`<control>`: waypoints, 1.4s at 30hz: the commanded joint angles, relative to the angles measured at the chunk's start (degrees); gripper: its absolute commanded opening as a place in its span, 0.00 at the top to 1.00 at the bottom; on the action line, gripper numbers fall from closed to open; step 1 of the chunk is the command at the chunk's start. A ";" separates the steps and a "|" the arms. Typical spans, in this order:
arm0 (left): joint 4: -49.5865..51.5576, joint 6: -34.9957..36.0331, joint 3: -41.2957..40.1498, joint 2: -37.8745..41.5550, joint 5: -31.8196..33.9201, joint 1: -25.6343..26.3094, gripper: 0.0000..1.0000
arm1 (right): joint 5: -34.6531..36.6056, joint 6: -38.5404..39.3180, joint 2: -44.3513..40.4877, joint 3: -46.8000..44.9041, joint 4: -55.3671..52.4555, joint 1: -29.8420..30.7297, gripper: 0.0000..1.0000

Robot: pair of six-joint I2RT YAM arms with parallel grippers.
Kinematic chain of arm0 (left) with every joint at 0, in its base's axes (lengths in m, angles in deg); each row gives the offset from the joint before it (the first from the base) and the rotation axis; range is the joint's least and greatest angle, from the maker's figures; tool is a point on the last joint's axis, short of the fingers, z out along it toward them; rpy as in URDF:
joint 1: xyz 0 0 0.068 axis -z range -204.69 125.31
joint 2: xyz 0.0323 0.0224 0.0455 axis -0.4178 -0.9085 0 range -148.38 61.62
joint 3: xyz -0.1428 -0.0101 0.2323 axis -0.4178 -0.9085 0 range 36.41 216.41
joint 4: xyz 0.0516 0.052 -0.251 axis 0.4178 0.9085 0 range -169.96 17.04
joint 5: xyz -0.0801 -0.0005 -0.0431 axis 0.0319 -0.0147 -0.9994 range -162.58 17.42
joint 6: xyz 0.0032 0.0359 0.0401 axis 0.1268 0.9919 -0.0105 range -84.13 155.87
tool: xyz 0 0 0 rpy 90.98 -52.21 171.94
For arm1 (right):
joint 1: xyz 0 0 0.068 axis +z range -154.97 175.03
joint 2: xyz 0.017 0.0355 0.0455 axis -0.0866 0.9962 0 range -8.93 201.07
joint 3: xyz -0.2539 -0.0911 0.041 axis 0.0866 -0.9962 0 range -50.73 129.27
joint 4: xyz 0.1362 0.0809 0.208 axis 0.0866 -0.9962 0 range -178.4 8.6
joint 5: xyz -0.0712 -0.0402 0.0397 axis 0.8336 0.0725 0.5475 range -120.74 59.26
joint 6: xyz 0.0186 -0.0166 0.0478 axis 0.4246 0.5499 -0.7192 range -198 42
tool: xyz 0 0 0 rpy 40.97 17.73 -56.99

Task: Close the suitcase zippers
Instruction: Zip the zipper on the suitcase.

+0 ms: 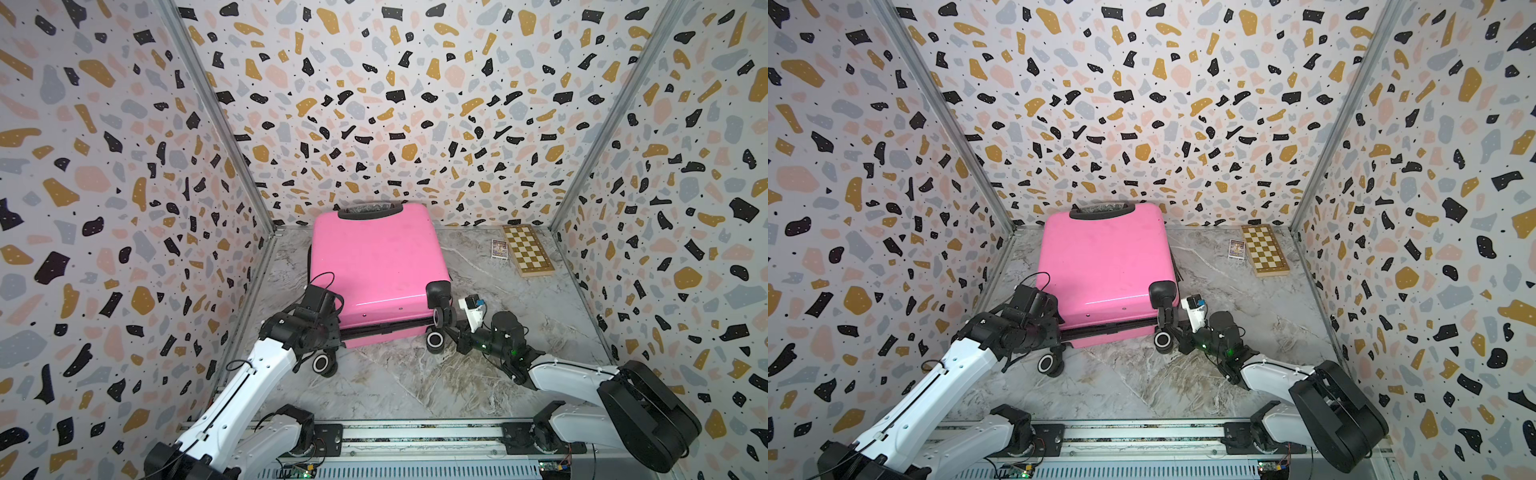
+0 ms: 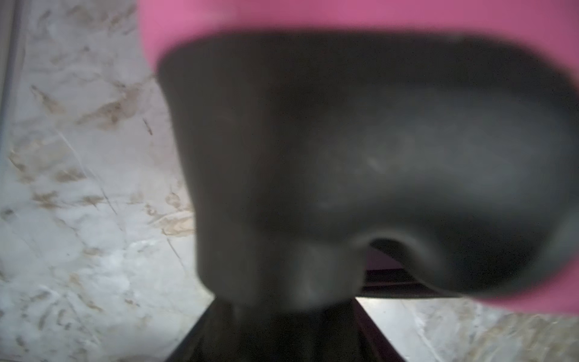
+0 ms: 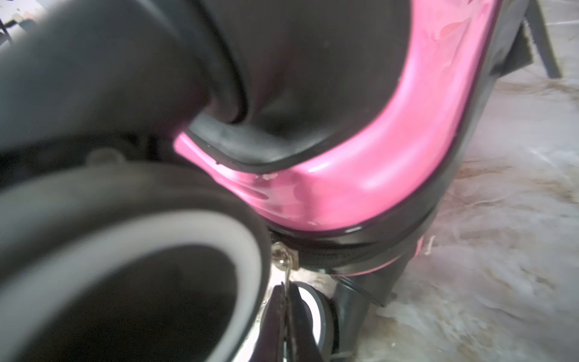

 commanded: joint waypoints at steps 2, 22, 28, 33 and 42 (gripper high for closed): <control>-6.19 -2.35 0.10 0.87 -9.45 0.46 0.75 | -3.98 -0.10 -2.83 3.70 1.44 -2.89 1.00; -20.02 -19.78 -0.15 7.49 -11.12 11.81 0.87 | -13.26 -32.32 1.96 -1.68 31.01 -3.60 1.00; -21.71 -21.43 -0.63 6.38 -7.86 15.93 0.88 | -7.67 -34.94 3.14 -3.18 37.88 0.74 1.00; -22.71 -21.91 -0.82 5.16 -6.78 17.75 0.90 | -3.04 -39.78 4.87 -5.39 45.80 3.42 1.00; -23.13 -21.44 0.20 3.88 -5.23 19.22 0.91 | 3.54 -40.04 6.96 -3.10 46.20 11.91 1.00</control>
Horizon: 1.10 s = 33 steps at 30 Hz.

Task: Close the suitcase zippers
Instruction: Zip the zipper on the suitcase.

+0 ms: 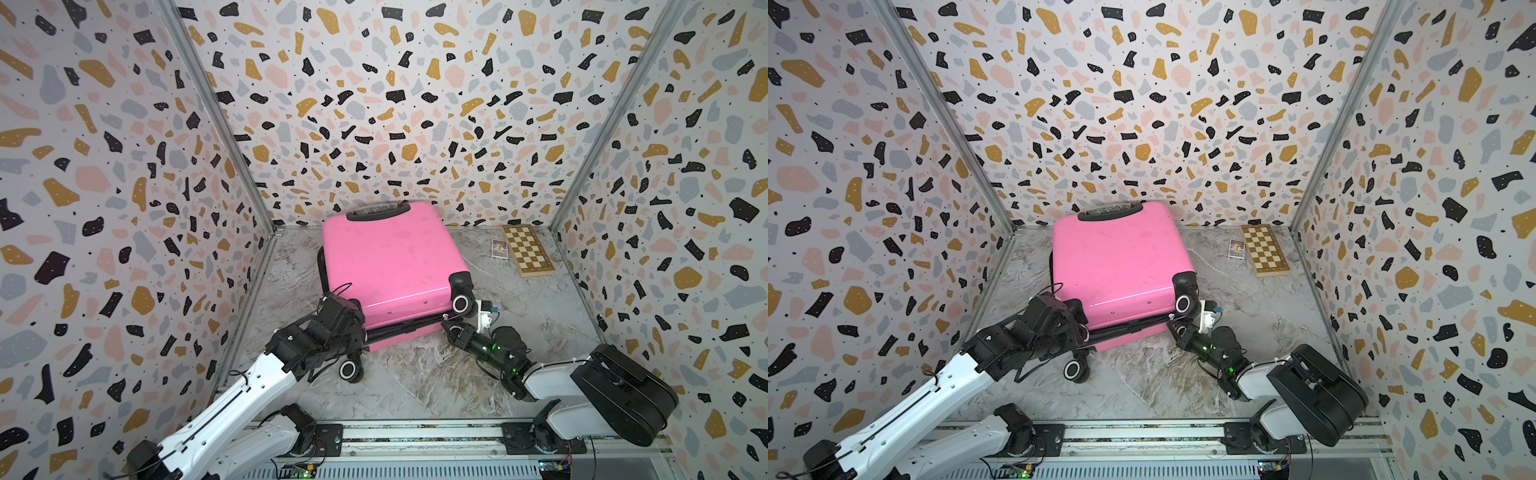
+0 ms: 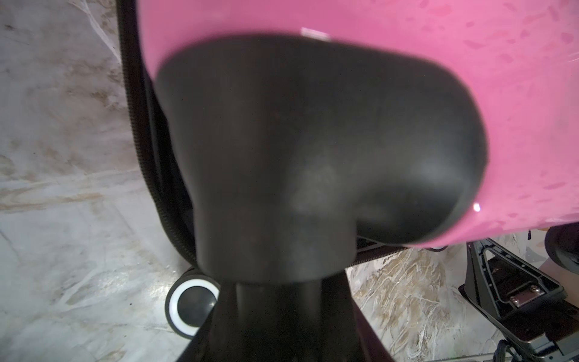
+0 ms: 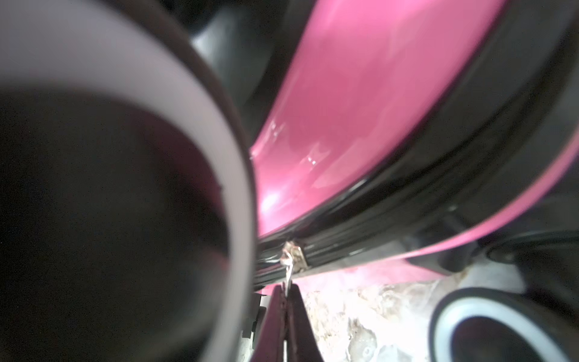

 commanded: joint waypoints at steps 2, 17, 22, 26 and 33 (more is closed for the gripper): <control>-15.69 1.63 1.30 -0.93 -4.49 2.00 0.92 | -8.22 0.38 -0.95 5.48 17.15 5.34 1.00; -15.98 2.34 1.61 -1.58 -4.72 2.67 0.92 | -11.38 2.81 6.15 11.59 15.44 12.35 1.00; -15.95 2.72 1.96 -1.81 -5.30 2.76 0.93 | -13.87 10.07 5.98 16.53 5.56 15.09 1.00; -15.59 3.32 4.14 -3.11 -6.75 3.06 0.91 | -11.93 24.89 4.40 24.75 -18.18 19.34 1.00; -14.89 3.16 9.00 -4.49 -5.78 5.60 0.90 | 0.99 42.09 2.12 31.39 -41.06 23.18 1.00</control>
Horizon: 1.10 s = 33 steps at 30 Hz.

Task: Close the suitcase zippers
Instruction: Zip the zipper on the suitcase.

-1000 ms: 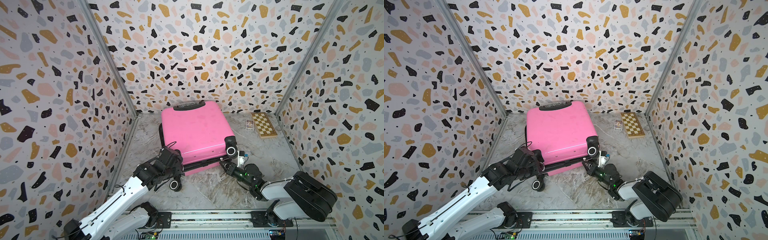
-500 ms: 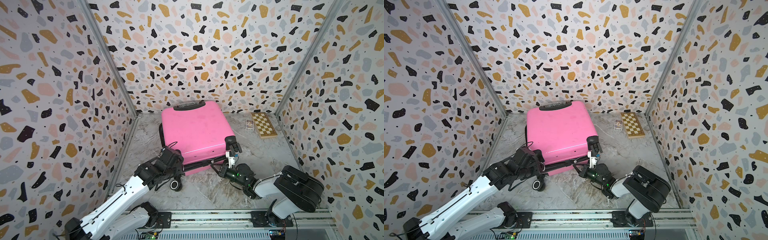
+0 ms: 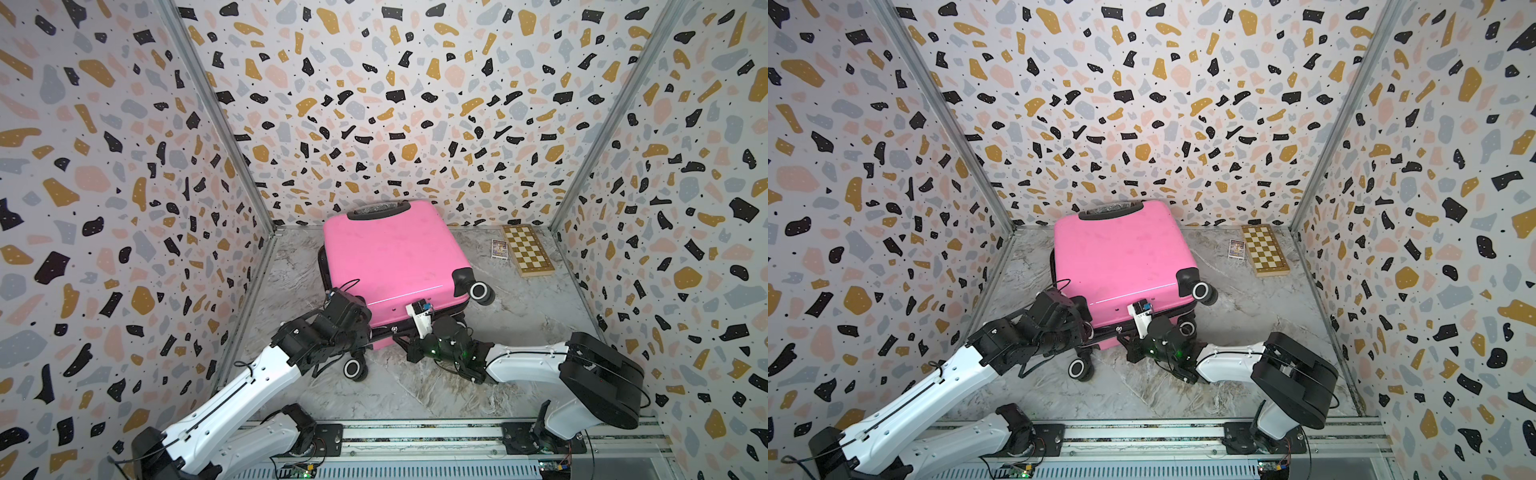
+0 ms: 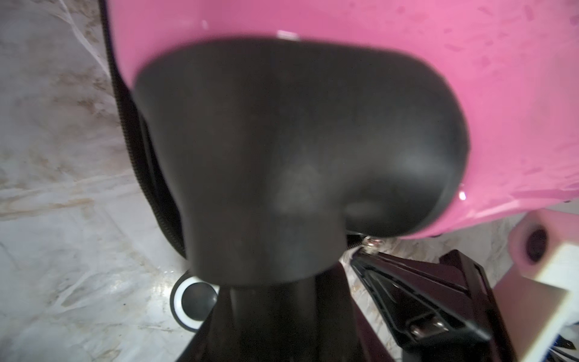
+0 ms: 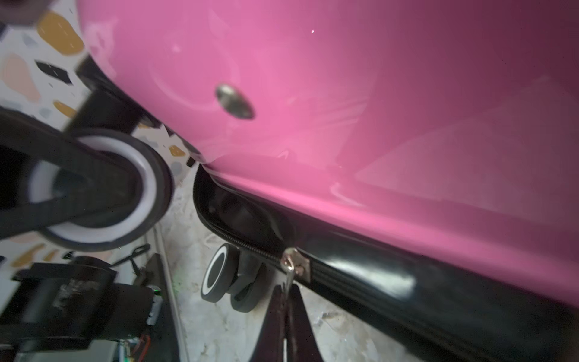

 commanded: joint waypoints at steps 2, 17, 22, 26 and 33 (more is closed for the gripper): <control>-16.90 2.88 5.20 -1.12 -5.62 3.32 0.89 | -2.32 14.52 -6.13 3.51 -6.44 3.38 1.00; -27.67 -1.82 3.73 -6.45 -3.47 10.50 0.75 | -6.63 22.58 -8.29 2.65 -6.41 5.27 1.00; -19.55 5.07 6.31 -5.74 -2.40 10.48 0.12 | -1.34 20.12 -10.22 0.62 -9.03 2.75 1.00; -8.94 15.03 11.19 -3.92 0.40 10.43 0.00 | -3.30 18.32 -15.47 -5.11 -7.99 -2.72 1.00; 5.17 24.59 19.49 -4.09 2.25 5.11 0.00 | -5.25 19.02 -24.76 -11.34 -10.26 -11.43 1.00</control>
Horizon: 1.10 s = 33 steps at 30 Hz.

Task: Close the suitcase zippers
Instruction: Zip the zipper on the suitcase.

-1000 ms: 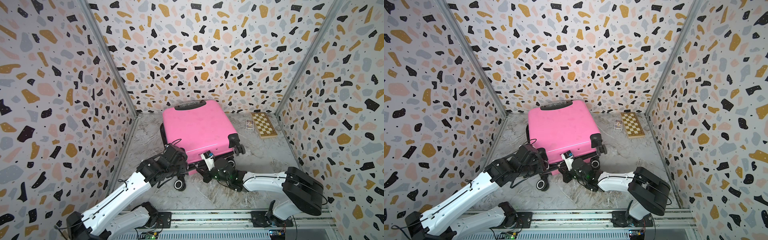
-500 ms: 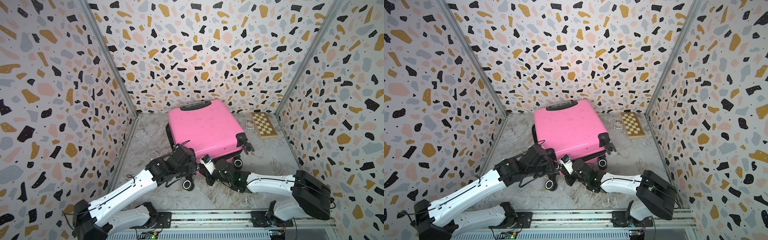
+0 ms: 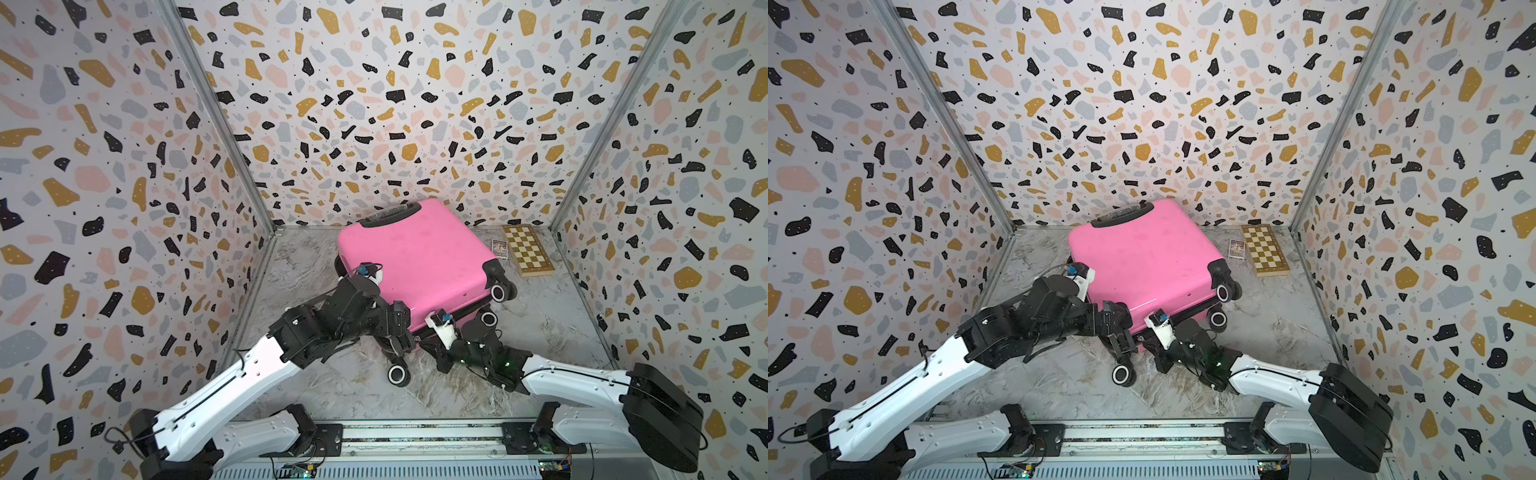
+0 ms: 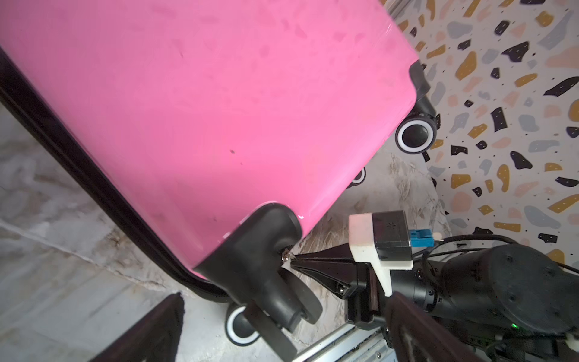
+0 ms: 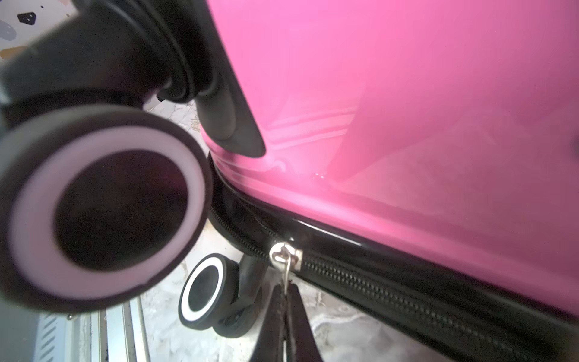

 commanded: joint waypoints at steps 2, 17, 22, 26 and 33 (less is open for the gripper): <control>8.32 9.80 2.99 -0.59 1.99 -5.49 0.00 | -0.60 0.81 -5.70 -0.47 0.37 -6.00 1.00; 8.05 27.29 11.47 -12.86 -11.63 -27.89 0.00 | -4.85 4.39 -11.31 -1.52 -8.41 -22.15 1.00; 3.14 30.59 18.66 -19.30 -11.42 -29.49 0.00 | -8.71 4.54 -10.21 -1.68 -7.76 -22.12 1.00; 0.21 31.16 27.66 -28.96 -10.73 -32.30 0.03 | -8.35 4.69 -9.73 -1.76 -7.87 -22.04 1.00; 1.11 33.58 49.01 -49.96 -17.24 -35.06 0.13 | -8.96 4.35 -8.47 -1.43 -7.91 -21.95 1.00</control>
